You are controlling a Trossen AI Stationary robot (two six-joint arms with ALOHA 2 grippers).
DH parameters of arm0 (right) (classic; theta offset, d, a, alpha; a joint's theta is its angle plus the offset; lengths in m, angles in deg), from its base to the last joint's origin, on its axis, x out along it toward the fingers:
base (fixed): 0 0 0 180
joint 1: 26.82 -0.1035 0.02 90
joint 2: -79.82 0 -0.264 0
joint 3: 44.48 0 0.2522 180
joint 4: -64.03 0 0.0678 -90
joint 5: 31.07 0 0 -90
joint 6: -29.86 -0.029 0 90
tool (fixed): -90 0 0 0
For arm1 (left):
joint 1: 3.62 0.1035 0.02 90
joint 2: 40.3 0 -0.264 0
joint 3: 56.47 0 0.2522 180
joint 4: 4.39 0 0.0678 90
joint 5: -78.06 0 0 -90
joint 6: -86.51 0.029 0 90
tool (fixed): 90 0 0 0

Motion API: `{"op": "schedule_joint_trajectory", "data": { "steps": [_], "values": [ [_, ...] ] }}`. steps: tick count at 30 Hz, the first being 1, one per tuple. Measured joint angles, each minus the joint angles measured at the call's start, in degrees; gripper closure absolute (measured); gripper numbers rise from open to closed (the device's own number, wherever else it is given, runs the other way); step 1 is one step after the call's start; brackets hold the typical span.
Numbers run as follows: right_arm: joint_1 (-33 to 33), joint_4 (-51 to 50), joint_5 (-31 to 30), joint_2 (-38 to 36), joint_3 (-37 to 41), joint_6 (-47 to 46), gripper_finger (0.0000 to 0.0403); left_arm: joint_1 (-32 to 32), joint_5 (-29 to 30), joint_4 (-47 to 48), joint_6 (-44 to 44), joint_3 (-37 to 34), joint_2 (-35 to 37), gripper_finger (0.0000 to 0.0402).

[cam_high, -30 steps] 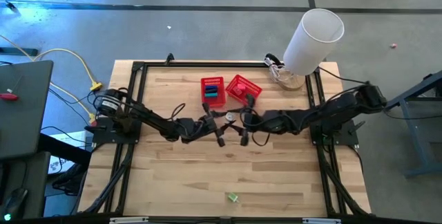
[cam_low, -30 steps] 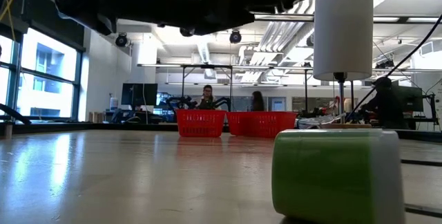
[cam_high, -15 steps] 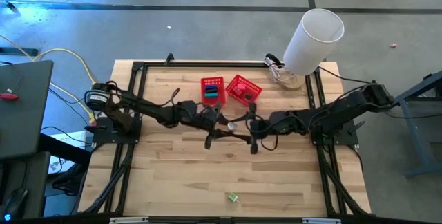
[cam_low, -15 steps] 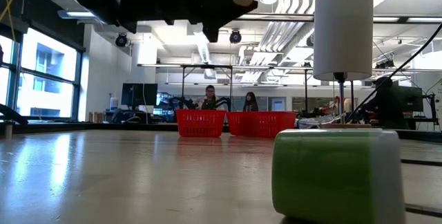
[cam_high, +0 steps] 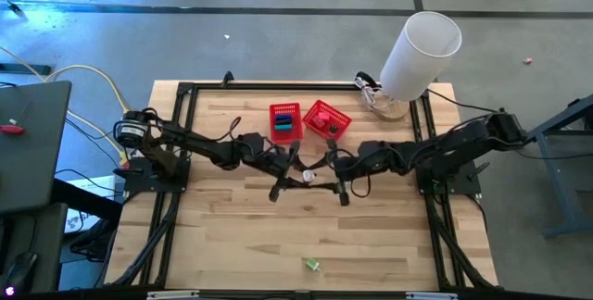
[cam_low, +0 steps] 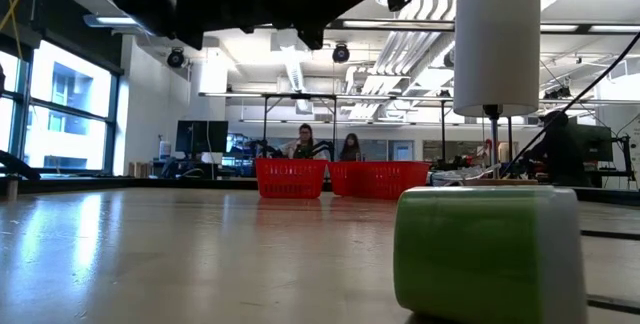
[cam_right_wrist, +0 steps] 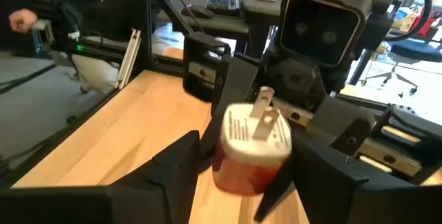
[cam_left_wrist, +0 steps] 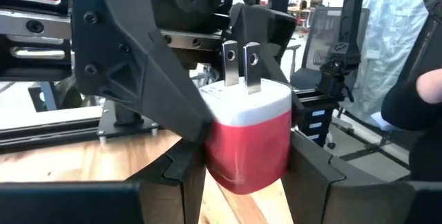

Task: Pick & Place Office items
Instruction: Put the pink and white charger adapter into the right red bin

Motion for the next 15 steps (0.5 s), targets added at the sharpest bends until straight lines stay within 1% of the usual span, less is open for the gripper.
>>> {"op": "schedule_joint_trajectory", "data": {
  "steps": [6,9,13,15],
  "values": [
    [0.7,5.2,1.1,2.3,-0.1,-0.1,0.0224,0.5,-0.2,-0.2,0.2,0.0,0.1,0.0261],
    [1.0,5.3,1.6,3.3,-0.1,0.0,0.0239,0.5,0.0,0.7,1.2,0.0,0.0,0.0261],
    [1.5,6.0,3.6,4.1,-0.1,0.1,0.0273,0.5,-0.3,1.0,1.9,-0.1,0.0,0.0261],
    [1.6,6.0,4.1,4.1,-0.1,0.1,0.0278,0.5,-0.3,1.0,1.9,-0.1,0.0,0.0261]
  ]
}}
